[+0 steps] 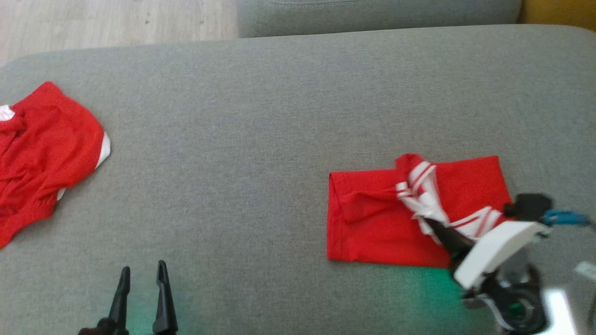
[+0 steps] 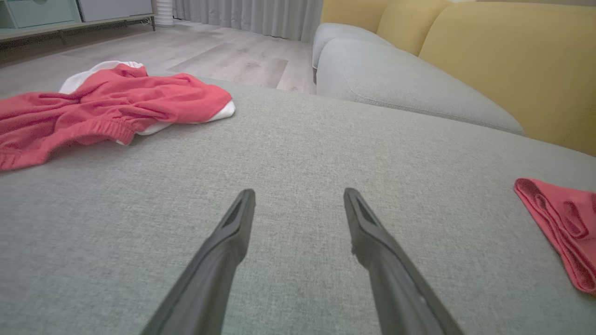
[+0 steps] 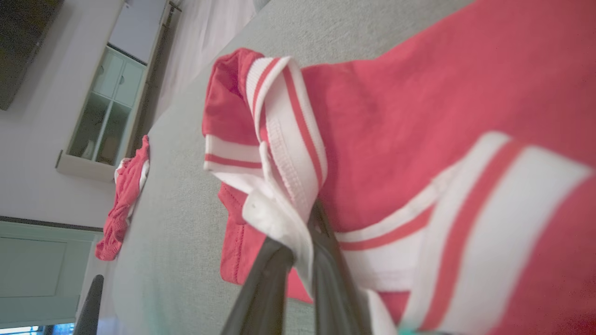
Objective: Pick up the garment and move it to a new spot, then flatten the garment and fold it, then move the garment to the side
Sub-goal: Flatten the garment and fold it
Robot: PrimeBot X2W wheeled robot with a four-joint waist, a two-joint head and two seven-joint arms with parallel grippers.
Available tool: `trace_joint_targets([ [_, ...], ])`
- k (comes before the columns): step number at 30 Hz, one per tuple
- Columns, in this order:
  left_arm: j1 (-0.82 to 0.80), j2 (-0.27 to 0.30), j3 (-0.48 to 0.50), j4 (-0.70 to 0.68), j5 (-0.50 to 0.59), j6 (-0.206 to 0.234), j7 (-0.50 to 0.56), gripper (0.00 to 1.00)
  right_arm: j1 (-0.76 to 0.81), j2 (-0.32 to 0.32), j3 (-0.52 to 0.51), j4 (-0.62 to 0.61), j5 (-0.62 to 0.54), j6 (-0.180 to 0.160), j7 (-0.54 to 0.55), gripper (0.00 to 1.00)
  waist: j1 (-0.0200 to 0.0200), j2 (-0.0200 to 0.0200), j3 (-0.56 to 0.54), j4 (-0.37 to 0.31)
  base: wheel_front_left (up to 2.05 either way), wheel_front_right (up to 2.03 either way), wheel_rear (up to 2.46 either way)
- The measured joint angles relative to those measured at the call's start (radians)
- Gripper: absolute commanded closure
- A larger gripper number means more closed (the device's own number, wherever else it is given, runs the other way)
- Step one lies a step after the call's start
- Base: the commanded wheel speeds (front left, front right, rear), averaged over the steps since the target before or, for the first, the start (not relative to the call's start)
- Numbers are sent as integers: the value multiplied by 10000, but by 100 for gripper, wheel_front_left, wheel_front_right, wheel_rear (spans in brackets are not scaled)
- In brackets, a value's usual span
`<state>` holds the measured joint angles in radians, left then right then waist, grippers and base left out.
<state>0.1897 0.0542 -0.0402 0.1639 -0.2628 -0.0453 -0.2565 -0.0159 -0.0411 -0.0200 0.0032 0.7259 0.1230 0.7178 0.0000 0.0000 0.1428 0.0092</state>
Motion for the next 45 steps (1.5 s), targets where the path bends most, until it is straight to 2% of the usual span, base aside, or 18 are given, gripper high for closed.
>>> trace_joint_targets([
  [4,-2,0,-119,198,0,-67,0,0,-377,-31,1055,1223,531,0,-1363,100,0,0,-30,-75,0,0,0],
  [9,-9,-6,-337,360,0,-65,0,0,-1251,-44,2132,2299,1064,0,-2414,100,0,0,26,-84,0,0,0],
  [17,-41,-10,-608,679,-36,-61,0,0,-2062,-71,3446,3561,1404,0,-3170,100,0,0,69,64,0,0,0],
  [18,-48,-10,-602,719,-36,-61,0,0,-2075,-71,3555,3651,1498,0,-3225,73,0,0,58,71,0,0,0],
  [19,-50,-10,-596,763,-36,-61,0,0,-2093,-73,3701,3699,1576,0,-3310,0,0,0,42,72,0,0,0],
  [22,-50,-10,-554,851,-35,-61,0,0,-2193,-102,4142,3570,2441,0,-3647,0,0,0,-34,44,0,0,0],
  [26,-46,-10,-522,884,-31,-61,0,0,-2164,-104,4615,2564,3469,0,-4583,0,0,0,-221,-24,0,0,0],
  [28,-17,-10,-483,865,-31,-59,0,0,-2068,-104,4615,1808,3256,0,-4961,0,0,0,-291,-88,0,0,0],
  [30,7,-10,-458,823,-33,-33,0,0,-1834,-77,4280,1039,1918,0,-5283,0,0,0,-338,-181,0,0,0],
  [32,8,-10,-441,757,-35,17,0,0,-1463,-75,3476,311,140,0,-5530,0,0,0,-379,-274,0,0,0],
  [37,10,-10,-453,667,-117,25,0,0,-162,-77,1522,-848,-3137,0,-5910,0,0,0,-434,-381,0,0,0],
  [41,8,-10,-487,646,-203,25,0,0,636,-67,633,-813,-4614,0,-6606,0,-1,0,-509,-332,0,0,0],
  [44,8,-10,-520,652,-226,27,0,0,1010,-48,282,-115,-5300,0,-7081,0,0,0,-549,-270,0,0,0],
  [45,3,-10,-533,650,-286,29,0,0,1090,-48,263,192,-5417,0,-7242,7,0,0,-556,-245,0,0,0],
])
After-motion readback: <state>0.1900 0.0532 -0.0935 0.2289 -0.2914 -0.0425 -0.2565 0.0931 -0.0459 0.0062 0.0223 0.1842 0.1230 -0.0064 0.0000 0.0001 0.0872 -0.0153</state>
